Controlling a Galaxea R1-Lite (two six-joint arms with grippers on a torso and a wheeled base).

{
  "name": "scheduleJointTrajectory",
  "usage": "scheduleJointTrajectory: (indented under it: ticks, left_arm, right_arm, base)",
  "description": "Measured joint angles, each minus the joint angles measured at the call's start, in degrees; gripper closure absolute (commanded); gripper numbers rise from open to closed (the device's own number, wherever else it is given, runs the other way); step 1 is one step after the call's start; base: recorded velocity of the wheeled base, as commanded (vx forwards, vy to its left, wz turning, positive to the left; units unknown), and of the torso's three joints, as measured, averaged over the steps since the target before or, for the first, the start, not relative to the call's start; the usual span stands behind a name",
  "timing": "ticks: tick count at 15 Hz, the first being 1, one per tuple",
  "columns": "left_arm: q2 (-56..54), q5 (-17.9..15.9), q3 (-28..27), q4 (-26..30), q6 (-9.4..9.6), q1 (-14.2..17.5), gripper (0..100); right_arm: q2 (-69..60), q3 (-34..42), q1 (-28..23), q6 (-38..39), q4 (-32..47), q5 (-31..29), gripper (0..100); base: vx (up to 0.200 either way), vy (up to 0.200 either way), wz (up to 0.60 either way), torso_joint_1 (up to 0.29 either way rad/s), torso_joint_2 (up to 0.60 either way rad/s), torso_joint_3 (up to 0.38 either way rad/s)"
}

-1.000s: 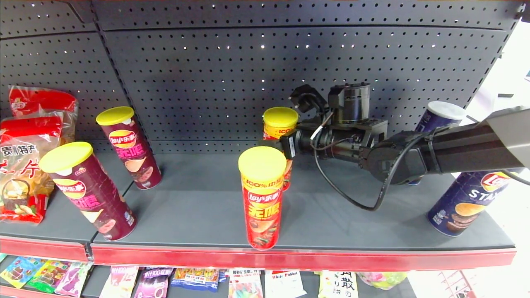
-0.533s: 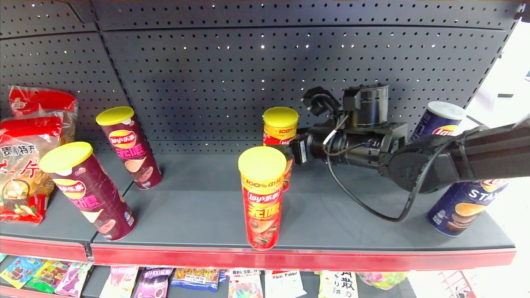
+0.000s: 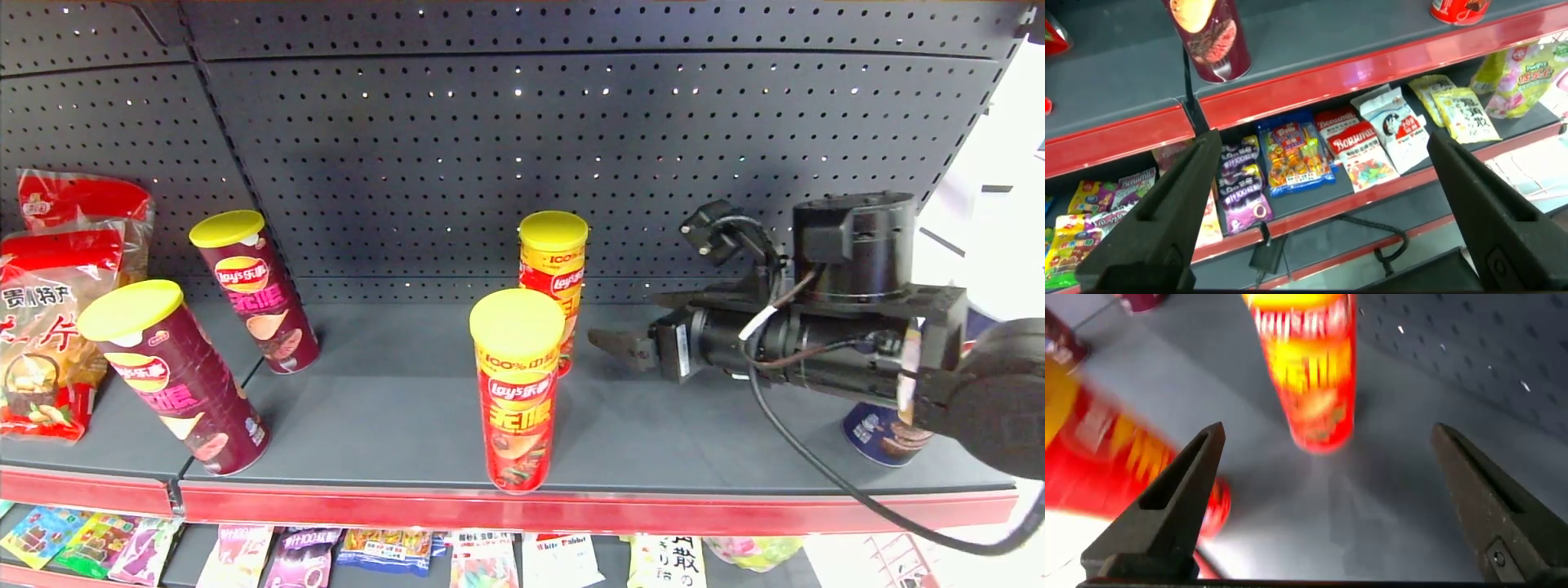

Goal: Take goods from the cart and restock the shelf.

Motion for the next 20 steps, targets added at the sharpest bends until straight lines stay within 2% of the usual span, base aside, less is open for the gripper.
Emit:
scheduleJointTrajectory:
  ticks: [4,6,9,12,15,17,20]
  left_arm:
    - [4.01,0.09,-0.61,-1.94,0.0,-0.06,0]
    - [9.79,-0.33,-1.29,-6.66,0.0,-0.09,0]
    - [21.81,-4.45,-1.84,-15.65,0.0,-0.15,0]
    - [33.55,-7.42,-1.87,-23.59,0.0,-0.17,0]
    - [45.93,-8.58,-3.33,-31.35,-0.2,-0.23,0]
    - [53.48,-9.4,-5.4,-34.12,-0.44,-0.34,0]
    - [63.46,-9.73,-9.92,-35.46,-1.3,-0.8,0]
  right_arm:
    - [-13.0,13.4,0.28,-0.24,0.17,-1.65,0]
    - [-22.03,20.5,0.46,-0.61,0.41,-1.87,0]
    - [-38.52,31.12,0.11,-1.76,2.3,-3.25,0]
    - [-55.69,35.69,-2.86,-2.26,13.93,-8.96,0]
    - [-74.09,35.86,-8.37,-2.49,30.23,-13.15,0]
    - [-84.77,35.47,-12.76,-2.46,41.41,-15.64,0]
    - [-91.1,35.12,-16.24,-2.02,45.19,-20.16,0]
  base:
    - [0.0,0.0,0.0,0.0,0.0,0.0]
    - [0.0,0.0,0.0,0.0,0.0,0.0]
    - [0.0,0.0,0.0,0.0,0.0,0.0]
    - [0.0,0.0,0.0,0.0,0.0,0.0]
    - [0.0,0.0,0.0,0.0,0.0,0.0]
    - [0.0,0.0,0.0,0.0,0.0,0.0]
    - [0.0,0.0,0.0,0.0,0.0,0.0]
